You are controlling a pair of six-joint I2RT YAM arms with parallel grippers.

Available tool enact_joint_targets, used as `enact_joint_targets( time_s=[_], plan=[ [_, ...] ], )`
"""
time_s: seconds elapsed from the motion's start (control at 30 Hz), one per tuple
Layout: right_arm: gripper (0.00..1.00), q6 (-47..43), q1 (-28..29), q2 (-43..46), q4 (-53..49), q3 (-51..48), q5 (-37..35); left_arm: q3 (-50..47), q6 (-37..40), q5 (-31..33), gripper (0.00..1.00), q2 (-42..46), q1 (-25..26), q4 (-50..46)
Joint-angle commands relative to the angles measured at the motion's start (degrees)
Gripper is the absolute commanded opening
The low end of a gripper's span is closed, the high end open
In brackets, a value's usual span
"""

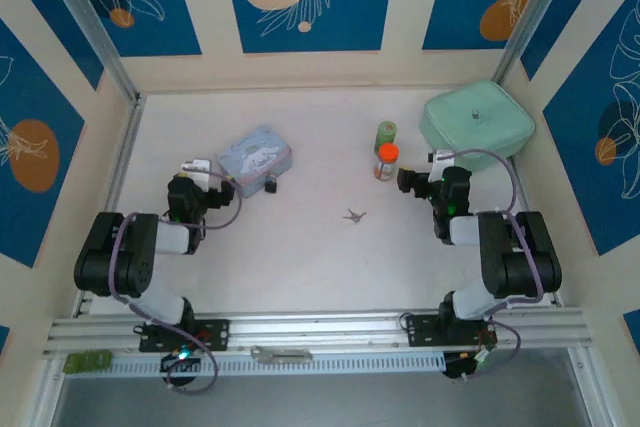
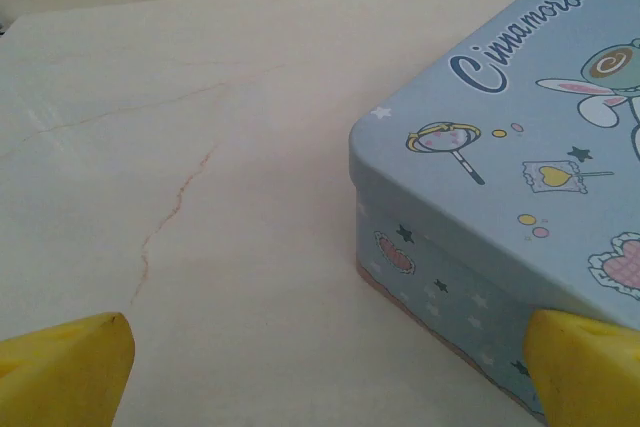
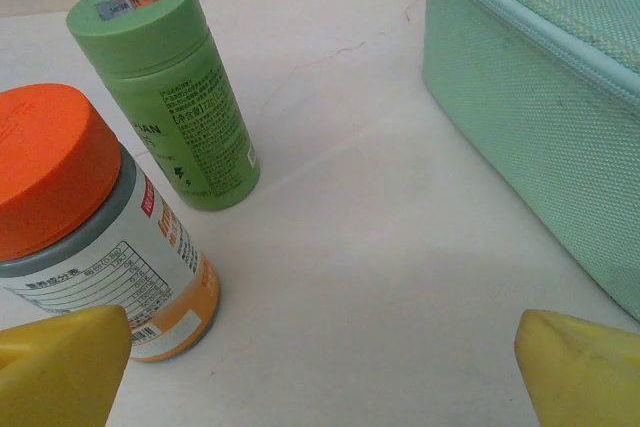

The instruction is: Unlock a padlock with a key

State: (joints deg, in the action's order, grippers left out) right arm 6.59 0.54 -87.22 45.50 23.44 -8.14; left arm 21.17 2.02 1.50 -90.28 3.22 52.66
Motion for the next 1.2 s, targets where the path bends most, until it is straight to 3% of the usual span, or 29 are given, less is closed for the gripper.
enact_joint_targets(
  time_s=[0.0, 0.97, 1.17],
  plan=[
    [0.99, -0.3, 0.0, 0.1, 0.9, 0.3, 0.3, 1.1, 0.8, -1.1, 0.99, 0.5, -0.1, -0.1],
    [0.99, -0.2, -0.3, 0.2, 0.9, 0.3, 0.9, 0.7, 0.1, -2.3, 0.99, 0.8, -0.8, 0.4],
    [1.00, -1.0, 1.7, 6.6, -6.5, 1.9, -3.7, 0.7, -1.1, 2.9, 0.99, 8.6, -0.5, -6.2]
  ],
)
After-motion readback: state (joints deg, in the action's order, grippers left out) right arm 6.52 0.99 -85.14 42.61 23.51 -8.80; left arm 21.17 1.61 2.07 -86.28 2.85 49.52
